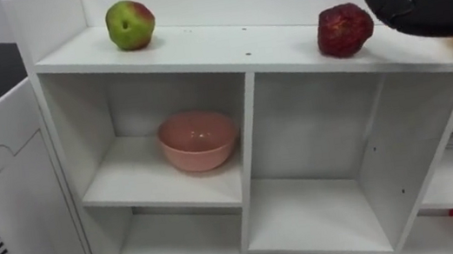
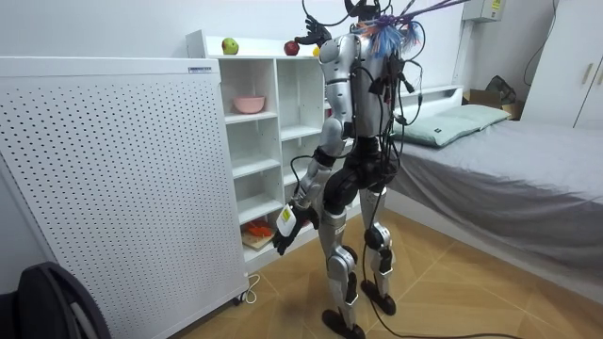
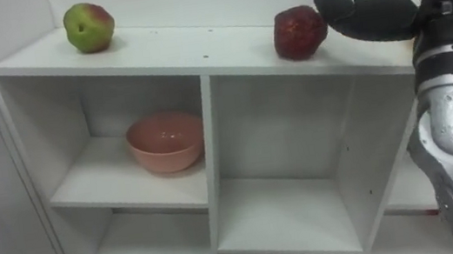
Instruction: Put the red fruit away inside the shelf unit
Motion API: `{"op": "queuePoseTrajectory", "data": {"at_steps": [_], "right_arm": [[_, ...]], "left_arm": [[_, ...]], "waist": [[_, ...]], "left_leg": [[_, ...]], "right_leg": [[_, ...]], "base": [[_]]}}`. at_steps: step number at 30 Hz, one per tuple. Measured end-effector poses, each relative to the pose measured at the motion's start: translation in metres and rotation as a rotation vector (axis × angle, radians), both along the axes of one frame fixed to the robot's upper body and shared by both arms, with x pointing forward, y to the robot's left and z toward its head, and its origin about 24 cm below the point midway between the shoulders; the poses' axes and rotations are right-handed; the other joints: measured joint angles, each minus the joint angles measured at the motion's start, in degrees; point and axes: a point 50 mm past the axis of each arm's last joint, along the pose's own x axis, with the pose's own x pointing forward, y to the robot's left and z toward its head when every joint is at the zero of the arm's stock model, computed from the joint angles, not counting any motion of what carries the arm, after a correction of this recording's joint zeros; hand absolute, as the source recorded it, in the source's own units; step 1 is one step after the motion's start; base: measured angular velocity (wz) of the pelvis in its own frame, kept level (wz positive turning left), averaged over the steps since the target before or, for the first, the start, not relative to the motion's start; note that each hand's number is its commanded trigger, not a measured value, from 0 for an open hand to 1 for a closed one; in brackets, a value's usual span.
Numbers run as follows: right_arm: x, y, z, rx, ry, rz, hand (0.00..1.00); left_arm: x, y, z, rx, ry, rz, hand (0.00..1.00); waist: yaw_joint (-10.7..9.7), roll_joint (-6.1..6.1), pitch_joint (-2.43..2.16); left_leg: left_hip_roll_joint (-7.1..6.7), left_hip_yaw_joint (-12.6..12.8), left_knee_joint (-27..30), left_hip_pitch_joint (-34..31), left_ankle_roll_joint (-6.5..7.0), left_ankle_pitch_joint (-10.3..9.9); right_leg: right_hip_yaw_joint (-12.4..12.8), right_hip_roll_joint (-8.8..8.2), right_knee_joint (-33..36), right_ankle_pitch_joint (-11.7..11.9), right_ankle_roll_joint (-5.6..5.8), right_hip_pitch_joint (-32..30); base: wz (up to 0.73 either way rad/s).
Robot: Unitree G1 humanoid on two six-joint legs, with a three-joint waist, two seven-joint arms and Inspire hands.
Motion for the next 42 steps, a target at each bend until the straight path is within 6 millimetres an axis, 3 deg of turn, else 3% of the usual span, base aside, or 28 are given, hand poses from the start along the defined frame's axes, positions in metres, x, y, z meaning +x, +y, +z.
{"op": "queuePoseTrajectory", "data": {"at_steps": [9,13,17,30,42], "right_arm": [[0.003,-0.001,0.001,-0.028,0.02,0.026,0.0],[0.006,0.004,0.003,-0.06,0.035,0.059,0.0],[0.008,0.006,0.004,-0.073,0.042,0.077,0.0],[0.009,0.007,0.002,-0.051,0.051,0.105,0.0],[0.01,0.009,0.017,0.001,-0.003,0.101,0.0]], "left_arm": [[-0.003,0.001,0.0,-0.008,0.02,-0.001,0.0],[-0.002,0.002,0.0,-0.019,0.027,-0.006,0.0],[-0.002,0.003,0.0,-0.024,0.03,-0.008,0.0],[-0.006,0.004,-0.001,-0.023,0.045,-0.006,0.0],[-0.009,0.005,-0.001,-0.005,0.052,0.002,0.0]], "waist": [[0.55,-0.14,0.01],[0.38,-0.99,0.12],[0.58,-1.7,-0.07],[0.67,-1.85,-0.04],[0.5,-1.7,0.24]], "left_leg": [[-0.01,-0.92,0.15,-0.54,-0.06,0.08],[-0.01,-1.18,0.1,-0.6,-0.11,0.22],[-0.03,-1.26,0.1,-0.58,-0.11,0.25],[-0.03,-1.29,0.1,-0.47,-0.12,0.32],[-0.03,-1.3,0.09,-0.41,-0.12,0.32]], "right_leg": [[-1.5,-0.01,-0.08,0.0,0.0,-0.1],[-1.8,-0.02,-0.08,0.0,0.0,-0.04],[-1.91,-0.06,-0.08,0.01,-0.01,0.02],[-1.94,-0.06,-0.05,0.01,-0.01,0.04],[-1.92,-0.05,-0.1,0.01,-0.01,0.2]], "base": [[0.04],[0.02],[0.01],[0.0],[0.0]]}}
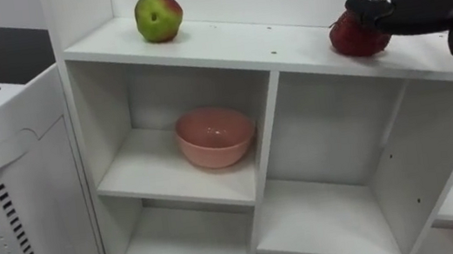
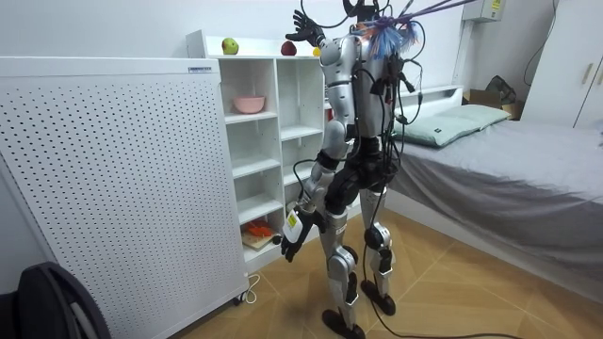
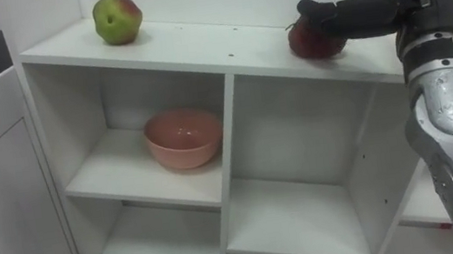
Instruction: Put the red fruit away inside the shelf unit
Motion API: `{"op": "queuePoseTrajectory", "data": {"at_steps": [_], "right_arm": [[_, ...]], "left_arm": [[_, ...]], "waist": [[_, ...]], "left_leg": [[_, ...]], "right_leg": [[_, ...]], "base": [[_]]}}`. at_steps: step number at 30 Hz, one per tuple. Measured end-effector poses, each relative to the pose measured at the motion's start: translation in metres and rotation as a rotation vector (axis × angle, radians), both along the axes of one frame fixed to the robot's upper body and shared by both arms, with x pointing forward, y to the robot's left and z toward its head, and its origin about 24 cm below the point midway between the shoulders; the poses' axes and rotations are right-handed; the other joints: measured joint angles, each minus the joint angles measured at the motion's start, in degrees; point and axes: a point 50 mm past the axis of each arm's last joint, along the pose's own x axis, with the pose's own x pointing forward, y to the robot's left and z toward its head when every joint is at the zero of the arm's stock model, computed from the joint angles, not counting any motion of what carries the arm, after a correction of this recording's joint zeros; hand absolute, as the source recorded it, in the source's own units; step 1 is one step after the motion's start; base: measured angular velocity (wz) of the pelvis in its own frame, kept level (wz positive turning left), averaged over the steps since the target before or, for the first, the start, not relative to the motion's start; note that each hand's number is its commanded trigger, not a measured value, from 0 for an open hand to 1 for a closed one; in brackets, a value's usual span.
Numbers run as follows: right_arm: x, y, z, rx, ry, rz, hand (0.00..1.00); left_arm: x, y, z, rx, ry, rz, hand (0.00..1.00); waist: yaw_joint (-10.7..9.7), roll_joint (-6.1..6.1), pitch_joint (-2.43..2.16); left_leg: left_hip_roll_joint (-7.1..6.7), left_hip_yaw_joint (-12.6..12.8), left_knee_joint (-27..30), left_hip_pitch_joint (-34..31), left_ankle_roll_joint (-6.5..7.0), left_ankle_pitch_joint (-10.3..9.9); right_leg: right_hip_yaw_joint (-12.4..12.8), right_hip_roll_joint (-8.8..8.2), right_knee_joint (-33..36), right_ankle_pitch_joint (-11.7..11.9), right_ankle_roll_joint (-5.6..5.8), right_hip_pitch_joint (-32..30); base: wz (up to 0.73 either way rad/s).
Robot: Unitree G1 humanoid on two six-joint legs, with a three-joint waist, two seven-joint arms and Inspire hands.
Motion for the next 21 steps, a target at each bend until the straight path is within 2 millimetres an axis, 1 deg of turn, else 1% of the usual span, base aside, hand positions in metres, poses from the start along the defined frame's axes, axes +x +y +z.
{"op": "queuePoseTrajectory", "data": {"at_steps": [3,10,14,18,21], "right_arm": [[0.0,0.0,0.001,0.001,-0.003,0.001,0.0],[0.001,-0.001,0.0,-0.008,0.006,0.004,0.0],[0.006,0.004,-0.008,-0.082,0.073,0.051,0.0],[0.009,0.006,-0.013,-0.113,0.115,0.094,0.0],[0.011,0.005,-0.017,-0.132,0.145,0.107,0.0]], "left_arm": [[0.0,0.0,0.0,0.002,0.0,0.001,0.0],[0.0,0.0,0.0,0.001,0.0,0.0,0.0],[-0.002,0.001,-0.001,-0.006,0.017,0.001,0.0],[-0.003,0.001,-0.001,-0.013,0.027,0.002,0.0],[-0.004,0.001,-0.001,-0.011,0.036,0.004,0.0]], "waist": [[-0.04,0.06,0.09],[0.05,0.06,0.1],[0.07,0.04,0.09],[0.18,0.01,0.07],[0.33,-0.15,-0.05]], "left_leg": [[0.0,0.0,0.01,0.01,0.0,0.0],[0.01,0.02,-0.03,-0.05,0.0,0.0],[0.01,0.02,-0.03,0.02,0.0,0.0],[0.0,0.05,-0.03,-0.03,0.0,0.0],[0.01,-0.08,-0.02,-0.13,0.0,0.0]], "right_leg": [[0.0,0.0,0.0,0.0,0.0,0.02],[0.02,-0.01,0.03,0.0,0.0,-0.11],[0.16,0.0,0.02,0.0,0.0,-0.09],[0.24,-0.02,0.04,0.0,0.0,-0.27],[0.05,-0.01,0.04,0.0,0.0,-0.25]], "base": [[0.0],[0.0],[0.0],[0.0],[0.01]]}}
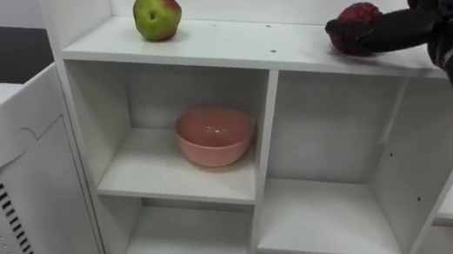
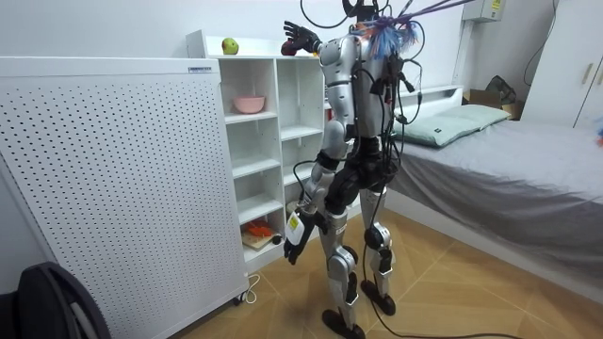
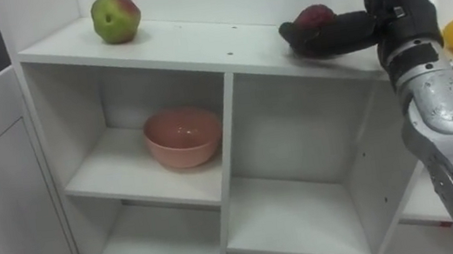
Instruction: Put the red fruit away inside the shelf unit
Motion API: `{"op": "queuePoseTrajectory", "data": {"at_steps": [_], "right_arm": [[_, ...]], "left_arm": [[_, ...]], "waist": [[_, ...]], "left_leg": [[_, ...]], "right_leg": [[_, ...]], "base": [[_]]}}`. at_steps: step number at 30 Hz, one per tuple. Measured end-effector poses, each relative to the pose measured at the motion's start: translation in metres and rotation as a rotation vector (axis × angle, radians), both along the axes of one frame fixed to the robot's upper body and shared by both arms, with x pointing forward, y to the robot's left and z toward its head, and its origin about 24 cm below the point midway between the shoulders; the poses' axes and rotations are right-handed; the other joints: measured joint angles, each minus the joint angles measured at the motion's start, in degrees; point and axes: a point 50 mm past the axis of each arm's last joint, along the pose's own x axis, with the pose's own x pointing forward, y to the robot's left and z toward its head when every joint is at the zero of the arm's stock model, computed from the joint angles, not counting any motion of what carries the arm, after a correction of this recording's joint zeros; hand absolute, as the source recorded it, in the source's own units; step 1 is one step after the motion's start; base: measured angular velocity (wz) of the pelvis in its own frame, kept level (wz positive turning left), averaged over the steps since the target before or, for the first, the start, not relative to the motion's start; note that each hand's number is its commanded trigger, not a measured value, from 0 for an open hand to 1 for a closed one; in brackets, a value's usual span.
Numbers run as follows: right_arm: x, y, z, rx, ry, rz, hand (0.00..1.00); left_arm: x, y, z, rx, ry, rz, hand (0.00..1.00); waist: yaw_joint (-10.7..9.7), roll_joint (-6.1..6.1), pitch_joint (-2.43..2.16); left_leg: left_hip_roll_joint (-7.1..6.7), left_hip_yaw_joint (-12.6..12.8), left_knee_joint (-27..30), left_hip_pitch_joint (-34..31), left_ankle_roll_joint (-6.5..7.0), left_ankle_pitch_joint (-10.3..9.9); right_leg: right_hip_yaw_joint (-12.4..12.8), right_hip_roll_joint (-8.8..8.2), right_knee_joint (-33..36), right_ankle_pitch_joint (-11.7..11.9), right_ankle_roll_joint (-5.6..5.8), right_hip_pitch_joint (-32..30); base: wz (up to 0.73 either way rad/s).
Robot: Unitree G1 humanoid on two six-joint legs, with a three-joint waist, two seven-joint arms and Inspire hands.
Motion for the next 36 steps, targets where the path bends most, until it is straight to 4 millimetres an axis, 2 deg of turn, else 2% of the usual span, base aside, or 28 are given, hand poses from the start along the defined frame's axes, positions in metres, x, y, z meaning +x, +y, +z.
{"op": "queuePoseTrajectory", "data": {"at_steps": [3,10,11,12,13,18,23,36], "right_arm": [[0.004,-0.004,-0.009,-0.013,0.05,-0.005,0.0],[0.007,-0.002,-0.011,-0.041,0.077,0.016,0.0],[0.008,-0.002,-0.012,-0.04,0.081,0.014,0.24],[0.008,-0.002,-0.012,-0.039,0.083,0.014,0.52],[0.009,-0.003,-0.013,-0.037,0.09,0.012,1.0],[0.014,-0.006,-0.019,-0.047,0.14,0.015,1.0],[0.016,-0.007,-0.026,-0.072,0.18,0.026,1.0],[0.02,-0.008,-0.019,-0.074,0.175,0.03,1.0]], "left_arm": [[0.001,0.001,0.0,0.003,0.003,0.002,0.0],[0.002,0.004,0.001,0.018,0.004,0.005,0.0],[0.002,0.004,0.001,0.023,0.006,0.007,0.0],[0.002,0.005,0.001,0.026,0.008,0.008,0.0],[0.003,0.005,0.002,0.03,0.009,0.01,0.0],[0.002,0.009,0.003,0.048,0.019,-0.02,0.0],[0.001,0.012,0.004,0.061,0.034,-0.048,0.0],[0.005,0.013,0.005,0.042,0.04,-0.065,0.0]], "waist": [[0.46,-0.15,-0.11],[1.13,-0.22,-0.17],[1.14,-0.24,-0.18],[1.15,-0.26,-0.19],[1.15,-0.26,-0.19],[1.22,-0.9,-0.14],[1.04,-1.77,0.12],[1.07,-1.62,0.17]], "left_leg": [[0.0,-0.13,0.01,-0.06,0.0,0.0],[-0.01,-0.38,0.1,0.07,-0.02,0.02],[-0.02,-0.44,0.14,0.07,-0.02,0.02],[-0.02,-0.47,0.17,0.07,-0.02,0.02],[-0.01,-0.55,0.22,0.15,-0.02,0.02],[0.01,-0.61,0.19,0.72,-0.1,0.07],[0.02,-0.62,0.33,0.71,-0.09,0.07],[0.02,-0.46,0.11,0.89,-0.09,0.06]], "right_leg": [[-0.06,0.01,-0.01,0.0,0.0,0.01],[-0.16,0.02,-0.02,0.0,0.0,0.3],[-0.28,0.02,-0.04,0.0,-0.01,0.36],[-0.33,0.01,-0.04,0.01,-0.01,0.39],[-0.5,0.01,-0.09,0.01,-0.01,0.62],[-0.82,0.02,-0.08,0.03,-0.04,1.2],[-0.97,0.02,-0.01,0.09,-0.14,1.54],[-0.96,0.05,-0.07,0.11,-0.13,1.52]], "base": [[0.0],[0.0],[0.0],[0.04],[0.05],[0.01],[0.0],[0.0]]}}
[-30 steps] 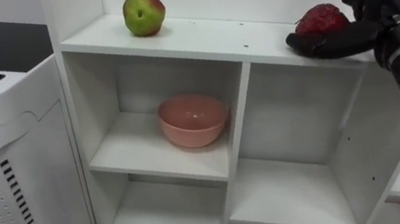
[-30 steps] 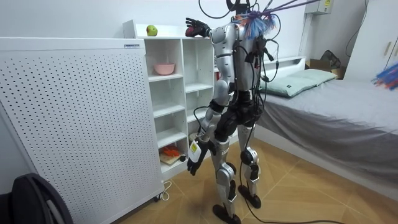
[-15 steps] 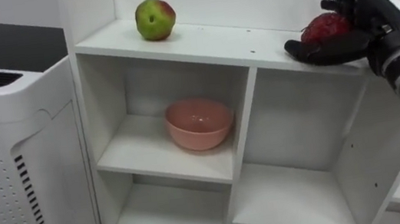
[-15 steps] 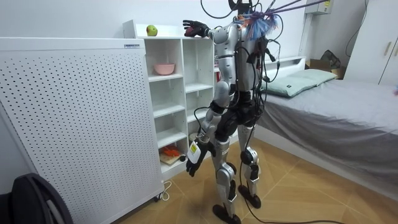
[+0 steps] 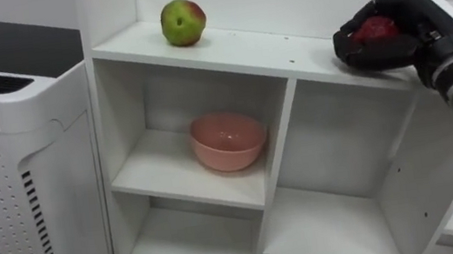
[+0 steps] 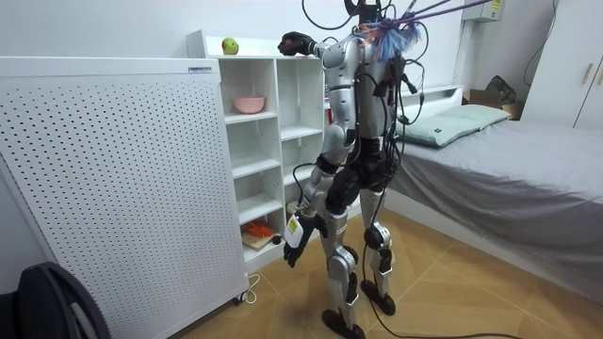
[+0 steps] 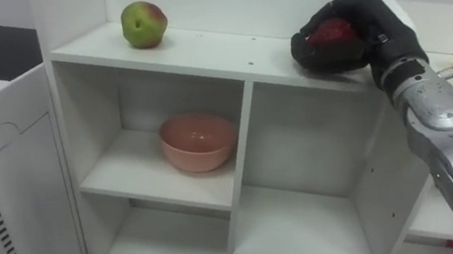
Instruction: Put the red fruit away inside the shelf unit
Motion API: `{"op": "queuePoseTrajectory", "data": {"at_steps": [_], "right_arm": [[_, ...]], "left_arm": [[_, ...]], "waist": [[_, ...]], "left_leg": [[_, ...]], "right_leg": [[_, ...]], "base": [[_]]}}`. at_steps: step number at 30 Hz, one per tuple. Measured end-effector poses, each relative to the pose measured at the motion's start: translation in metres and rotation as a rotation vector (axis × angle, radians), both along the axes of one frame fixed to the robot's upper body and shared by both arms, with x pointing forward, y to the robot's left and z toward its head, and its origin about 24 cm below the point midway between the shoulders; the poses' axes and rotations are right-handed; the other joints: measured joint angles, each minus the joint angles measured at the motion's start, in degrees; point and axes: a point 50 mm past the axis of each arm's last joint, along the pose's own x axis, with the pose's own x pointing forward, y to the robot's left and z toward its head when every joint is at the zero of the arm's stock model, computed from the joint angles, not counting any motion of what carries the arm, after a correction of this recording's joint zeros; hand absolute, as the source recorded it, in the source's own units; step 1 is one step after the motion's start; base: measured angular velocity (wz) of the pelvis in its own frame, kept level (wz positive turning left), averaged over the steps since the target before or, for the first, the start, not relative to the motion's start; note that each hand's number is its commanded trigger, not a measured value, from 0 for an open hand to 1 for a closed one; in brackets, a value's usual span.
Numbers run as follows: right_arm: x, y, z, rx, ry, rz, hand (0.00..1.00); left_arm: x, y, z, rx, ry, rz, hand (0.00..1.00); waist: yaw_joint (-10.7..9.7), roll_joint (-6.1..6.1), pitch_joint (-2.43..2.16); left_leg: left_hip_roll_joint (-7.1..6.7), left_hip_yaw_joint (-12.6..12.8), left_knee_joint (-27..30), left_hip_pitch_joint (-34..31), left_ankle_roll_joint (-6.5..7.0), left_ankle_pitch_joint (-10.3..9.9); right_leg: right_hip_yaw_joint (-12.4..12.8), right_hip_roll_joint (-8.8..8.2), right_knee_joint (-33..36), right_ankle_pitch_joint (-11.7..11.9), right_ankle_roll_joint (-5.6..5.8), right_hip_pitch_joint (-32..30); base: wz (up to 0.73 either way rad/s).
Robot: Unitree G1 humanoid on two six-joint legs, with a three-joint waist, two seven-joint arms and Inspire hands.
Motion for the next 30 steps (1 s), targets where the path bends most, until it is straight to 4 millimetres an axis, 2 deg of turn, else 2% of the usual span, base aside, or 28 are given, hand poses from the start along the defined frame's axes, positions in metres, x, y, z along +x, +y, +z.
{"op": "queuePoseTrajectory", "data": {"at_steps": [6,12,14,19,23,30], "right_arm": [[-0.001,0.003,0.004,-0.019,-0.024,0.005,1.0],[-0.013,0.018,0.009,-0.117,-0.091,0.036,1.0],[-0.025,0.032,0.011,-0.151,-0.138,0.091,1.0],[-0.042,0.062,0.015,-0.225,-0.202,0.211,1.0],[-0.069,0.096,0.022,-0.309,-0.312,0.342,1.0],[-0.095,0.125,0.035,-0.326,-0.425,0.482,1.0]], "left_arm": [[0.0,0.0,0.0,0.0,0.0,0.0,0.0],[0.001,-0.002,-0.001,0.0,-0.006,0.002,0.0],[0.002,-0.003,-0.001,-0.001,-0.012,0.0,0.0],[0.01,-0.005,0.001,0.007,-0.049,-0.032,0.0],[0.021,-0.006,0.003,0.003,-0.083,-0.04,0.0],[0.026,-0.015,0.001,-0.011,-0.082,-0.1,0.0]], "waist": [[0.14,1.06,-0.12],[0.1,2.63,-0.35],[0.23,2.76,-0.36],[-0.17,2.81,-0.34],[-0.13,2.81,-0.36],[-0.13,3.21,-0.12]], "left_leg": [[-0.03,0.05,-0.07,0.1,0.0,0.0],[0.02,0.16,-0.09,0.16,-0.03,0.05],[0.17,0.92,-0.09,0.01,-0.07,0.07],[0.15,1.5,-0.09,0.02,-0.05,0.08],[0.22,1.63,0.05,-0.45,0.0,0.11],[0.3,1.59,0.1,-0.42,0.0,0.11]], "right_leg": [[0.23,0.01,-0.04,0.0,0.0,-0.02],[0.37,0.03,-0.01,0.0,0.0,-0.15],[1.06,0.11,0.07,0.0,-0.01,-0.72],[1.78,0.02,0.1,0.13,-0.16,-1.07],[1.76,0.07,0.26,0.17,-0.22,-1.55],[2.51,0.24,0.2,0.5,-0.25,-1.58]], "base": [[0.0],[-0.01],[-0.16],[-0.12],[0.0],[-0.01]]}}
